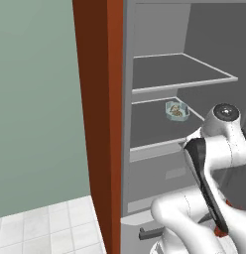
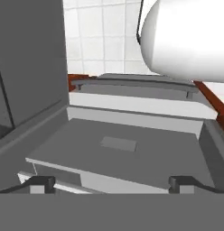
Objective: Place two dumplings into each of the tupperware containers and then place the containers in the fridge.
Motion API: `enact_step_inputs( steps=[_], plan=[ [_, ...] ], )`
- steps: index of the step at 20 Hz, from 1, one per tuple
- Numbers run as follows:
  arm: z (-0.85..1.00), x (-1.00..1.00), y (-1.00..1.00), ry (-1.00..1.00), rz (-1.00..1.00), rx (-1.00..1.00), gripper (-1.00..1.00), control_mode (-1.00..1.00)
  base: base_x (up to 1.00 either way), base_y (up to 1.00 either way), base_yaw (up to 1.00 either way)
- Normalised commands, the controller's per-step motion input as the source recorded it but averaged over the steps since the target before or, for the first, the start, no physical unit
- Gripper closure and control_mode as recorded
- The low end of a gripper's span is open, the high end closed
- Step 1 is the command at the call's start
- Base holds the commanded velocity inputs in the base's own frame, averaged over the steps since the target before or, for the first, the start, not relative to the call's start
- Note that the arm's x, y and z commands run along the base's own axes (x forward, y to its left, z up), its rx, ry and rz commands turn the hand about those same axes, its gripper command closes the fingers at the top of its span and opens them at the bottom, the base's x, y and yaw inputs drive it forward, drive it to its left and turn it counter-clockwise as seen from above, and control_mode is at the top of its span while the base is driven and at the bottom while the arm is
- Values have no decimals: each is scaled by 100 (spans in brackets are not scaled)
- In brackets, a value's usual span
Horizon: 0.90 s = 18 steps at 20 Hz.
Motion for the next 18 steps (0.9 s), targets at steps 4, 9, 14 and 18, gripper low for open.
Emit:
enact_step_inputs(
  steps=[4,9,14,18],
  plan=[
    [-32,-31,87,7,26,4,-100,-100,0,0,0],
    [-52,-37,62,5,7,-5,-100,-100,0,0,0],
    [-36,-18,0,1,0,0,-100,-100,0,0,0],
    [-11,-9,0,0,0,0,-100,100,-32,-7,0]
  ],
)
